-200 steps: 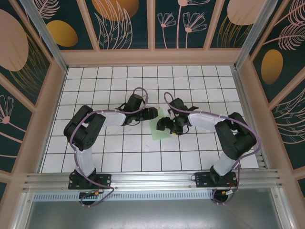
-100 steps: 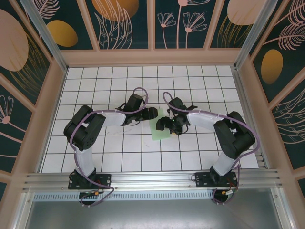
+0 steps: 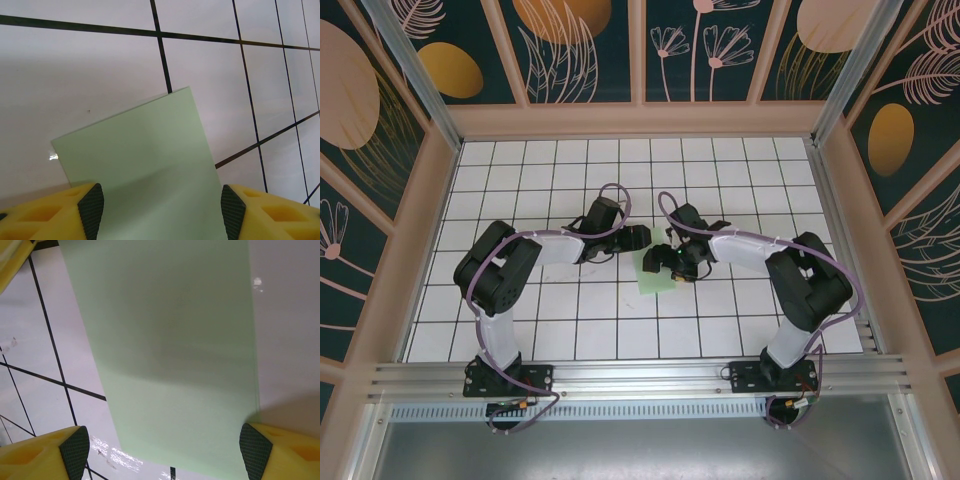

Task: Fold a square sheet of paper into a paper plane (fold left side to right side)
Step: Rotate the paper at the center of the table.

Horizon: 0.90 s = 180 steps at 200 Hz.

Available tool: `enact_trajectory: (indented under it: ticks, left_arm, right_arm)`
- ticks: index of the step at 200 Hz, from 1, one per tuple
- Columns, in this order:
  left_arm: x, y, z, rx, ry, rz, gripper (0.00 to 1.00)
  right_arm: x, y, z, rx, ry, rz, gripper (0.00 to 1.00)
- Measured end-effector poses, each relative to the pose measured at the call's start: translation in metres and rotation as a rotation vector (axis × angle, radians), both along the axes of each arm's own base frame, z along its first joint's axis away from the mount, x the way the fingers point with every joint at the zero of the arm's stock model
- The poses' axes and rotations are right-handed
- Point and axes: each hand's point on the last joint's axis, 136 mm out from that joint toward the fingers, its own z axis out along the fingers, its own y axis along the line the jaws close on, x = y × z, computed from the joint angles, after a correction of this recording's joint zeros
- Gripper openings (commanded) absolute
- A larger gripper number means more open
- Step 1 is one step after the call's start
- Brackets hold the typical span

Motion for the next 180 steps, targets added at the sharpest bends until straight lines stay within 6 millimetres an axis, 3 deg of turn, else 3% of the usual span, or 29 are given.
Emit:
enact_trajectory:
  ticks: [95,180]
  left_arm:
    - [0.000,0.000,0.000,0.000,-0.001,0.001,0.67]
    - [0.000,0.001,0.000,0.001,-0.003,0.002,0.67]
  right_arm:
    - [0.014,-0.005,0.008,-0.062,-0.053,-0.009,0.84]
    - [0.001,0.000,0.001,-0.102,-0.046,0.029,0.90]
